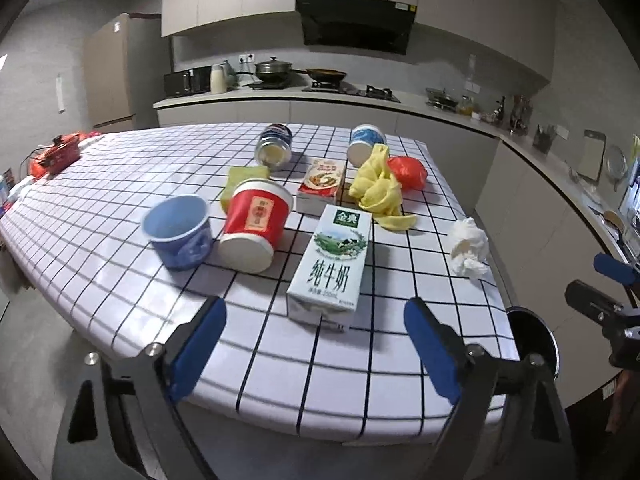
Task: Collect trash
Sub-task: 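Grasp the milk carton with left tool while right tool grasps crumpled tissue, then carry carton and tissue over the black bin and open both tools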
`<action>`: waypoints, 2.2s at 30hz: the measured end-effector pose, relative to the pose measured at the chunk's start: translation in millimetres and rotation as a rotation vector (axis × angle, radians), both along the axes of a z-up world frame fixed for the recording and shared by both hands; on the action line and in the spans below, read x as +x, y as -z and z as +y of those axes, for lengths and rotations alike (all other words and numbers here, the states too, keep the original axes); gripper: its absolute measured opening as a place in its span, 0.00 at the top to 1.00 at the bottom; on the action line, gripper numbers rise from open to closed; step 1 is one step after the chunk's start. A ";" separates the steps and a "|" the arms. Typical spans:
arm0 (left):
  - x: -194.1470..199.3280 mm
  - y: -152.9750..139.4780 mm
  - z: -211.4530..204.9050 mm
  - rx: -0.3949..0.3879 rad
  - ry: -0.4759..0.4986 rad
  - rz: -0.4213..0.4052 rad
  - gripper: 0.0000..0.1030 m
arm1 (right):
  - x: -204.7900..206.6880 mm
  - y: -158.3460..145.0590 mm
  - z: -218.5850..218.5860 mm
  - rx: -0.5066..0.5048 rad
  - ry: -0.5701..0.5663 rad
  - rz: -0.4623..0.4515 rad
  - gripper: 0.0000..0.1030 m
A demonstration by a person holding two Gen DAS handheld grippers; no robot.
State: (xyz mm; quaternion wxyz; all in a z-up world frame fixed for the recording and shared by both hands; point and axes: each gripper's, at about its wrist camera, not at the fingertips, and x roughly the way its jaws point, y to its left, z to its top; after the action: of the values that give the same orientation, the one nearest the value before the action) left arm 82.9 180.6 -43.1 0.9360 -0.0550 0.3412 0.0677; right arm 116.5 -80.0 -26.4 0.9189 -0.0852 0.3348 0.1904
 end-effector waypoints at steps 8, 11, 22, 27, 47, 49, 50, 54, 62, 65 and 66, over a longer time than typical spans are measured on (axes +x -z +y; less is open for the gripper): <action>35.1 15.0 0.5 0.006 0.047 0.020 0.18 | 29.6 23.1 20.1 -0.010 0.021 0.045 0.13; 44.8 21.5 -0.8 0.013 0.061 0.031 0.21 | 39.7 30.2 25.4 -0.009 0.026 0.059 0.18; 91.0 47.3 -1.4 -0.012 0.078 0.100 0.40 | 85.2 59.4 42.4 -0.014 0.023 0.120 0.26; 104.9 46.0 -3.2 -0.015 0.079 0.110 0.41 | 108.9 69.4 49.4 -0.016 0.021 0.138 0.28; 87.6 23.0 -16.0 -0.021 0.076 0.079 0.46 | 108.9 56.0 30.6 0.044 0.006 0.150 0.66; 85.6 18.3 -21.3 -0.019 0.085 0.073 0.46 | 102.2 49.2 17.9 0.047 0.022 0.134 0.66; 83.6 15.4 -26.9 -0.020 0.094 0.069 0.46 | 99.5 46.4 12.4 0.048 0.030 0.130 0.66; 80.9 7.4 -52.7 -0.021 0.139 0.053 0.46 | 87.9 35.3 -25.7 0.056 0.084 0.114 0.66; 76.0 3.0 -122.1 -0.024 0.262 0.045 0.46 | 61.1 30.2 -106.3 0.051 0.202 0.102 0.66; 73.9 3.0 -146.8 -0.027 0.306 0.048 0.46 | 50.4 30.8 -134.5 0.054 0.247 0.104 0.66; 73.3 3.1 -155.7 -0.026 0.321 0.050 0.46 | 48.0 30.8 -141.1 0.054 0.257 0.104 0.66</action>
State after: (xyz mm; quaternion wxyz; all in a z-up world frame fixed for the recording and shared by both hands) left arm 156.2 24.9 -46.2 0.9252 -0.0100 0.3695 -0.0859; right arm 164.5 -221.1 -57.3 0.9190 -0.0071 0.3851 0.0840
